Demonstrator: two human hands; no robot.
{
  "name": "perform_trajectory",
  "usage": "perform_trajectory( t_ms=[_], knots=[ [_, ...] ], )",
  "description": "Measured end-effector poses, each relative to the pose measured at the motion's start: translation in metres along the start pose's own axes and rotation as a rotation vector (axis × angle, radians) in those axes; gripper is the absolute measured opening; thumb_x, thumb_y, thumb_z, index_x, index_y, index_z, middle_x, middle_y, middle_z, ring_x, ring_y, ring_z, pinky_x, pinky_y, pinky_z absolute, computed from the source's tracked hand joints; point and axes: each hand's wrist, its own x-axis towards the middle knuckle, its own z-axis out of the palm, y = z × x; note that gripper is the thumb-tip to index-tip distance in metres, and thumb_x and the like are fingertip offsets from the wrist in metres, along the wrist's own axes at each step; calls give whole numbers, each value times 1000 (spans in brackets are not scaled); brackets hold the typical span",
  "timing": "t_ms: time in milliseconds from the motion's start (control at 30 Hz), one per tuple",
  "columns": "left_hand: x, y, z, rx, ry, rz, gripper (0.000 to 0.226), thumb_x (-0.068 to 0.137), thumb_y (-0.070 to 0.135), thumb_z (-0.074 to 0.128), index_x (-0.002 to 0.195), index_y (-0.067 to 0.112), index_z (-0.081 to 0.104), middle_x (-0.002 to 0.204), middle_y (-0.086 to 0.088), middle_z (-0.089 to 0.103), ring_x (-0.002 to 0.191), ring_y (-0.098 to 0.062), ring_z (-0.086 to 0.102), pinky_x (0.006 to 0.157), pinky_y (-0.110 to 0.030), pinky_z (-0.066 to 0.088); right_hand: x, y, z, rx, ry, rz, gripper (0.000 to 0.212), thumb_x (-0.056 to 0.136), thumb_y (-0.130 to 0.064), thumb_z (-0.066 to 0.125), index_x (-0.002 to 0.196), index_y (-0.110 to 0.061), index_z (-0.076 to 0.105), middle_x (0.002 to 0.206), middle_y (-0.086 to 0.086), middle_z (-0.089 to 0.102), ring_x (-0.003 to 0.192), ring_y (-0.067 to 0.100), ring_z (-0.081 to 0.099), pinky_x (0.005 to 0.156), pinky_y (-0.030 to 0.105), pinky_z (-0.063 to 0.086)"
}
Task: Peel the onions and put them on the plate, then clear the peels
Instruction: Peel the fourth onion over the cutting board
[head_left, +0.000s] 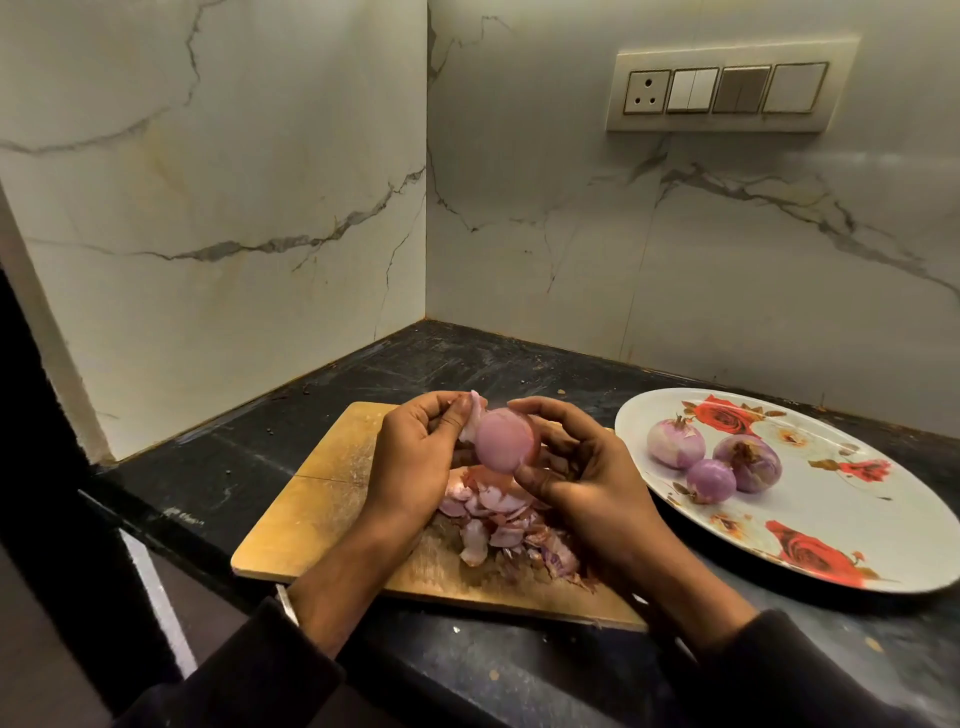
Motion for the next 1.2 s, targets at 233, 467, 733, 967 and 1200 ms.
perform_trajectory(
  t_ms=[233, 467, 733, 967, 1200],
  knots=[
    [-3, 0, 1, 90, -42, 79, 17, 92, 19, 67, 108, 23, 72, 98, 10, 76, 95, 1, 71, 76, -20, 59, 1, -3, 3, 36, 70, 71, 49, 77, -15, 85, 118, -25, 60, 120, 6, 66, 104, 21, 72, 83, 40, 63],
    [0, -2, -3, 101, -21, 79, 18, 91, 4, 68, 97, 20, 73, 93, 9, 77, 91, -5, 72, 76, -22, 59, 1, -6, -1, 186, 44, 133, 44, 82, 2, 76, 119, -19, 65, 123, 7, 66, 105, 22, 73, 84, 43, 62],
    [1, -2, -2, 66, 30, 39, 19, 92, 1, 64, 97, 17, 72, 90, 7, 76, 83, -3, 72, 67, -18, 57, 4, -2, 1, 378, -5, 179, 44, 85, 15, 64, 112, -20, 68, 128, 8, 64, 111, 30, 70, 86, 43, 59],
    [2, -7, -2, 319, 20, 150, 24, 99, 8, 57, 102, 28, 69, 97, 13, 71, 80, 5, 65, 68, -12, 53, 5, -4, -6, 415, 41, 170, 45, 76, -10, 73, 119, -21, 67, 125, 13, 68, 113, 33, 69, 88, 42, 58],
    [2, -12, 4, 495, -106, 266, 24, 100, 37, 53, 111, 22, 69, 104, 11, 69, 97, 1, 62, 80, -17, 51, 7, 4, -7, 292, 173, 174, 24, 100, -10, 57, 121, -19, 64, 117, 8, 73, 104, 25, 73, 74, 29, 58]
  ],
)
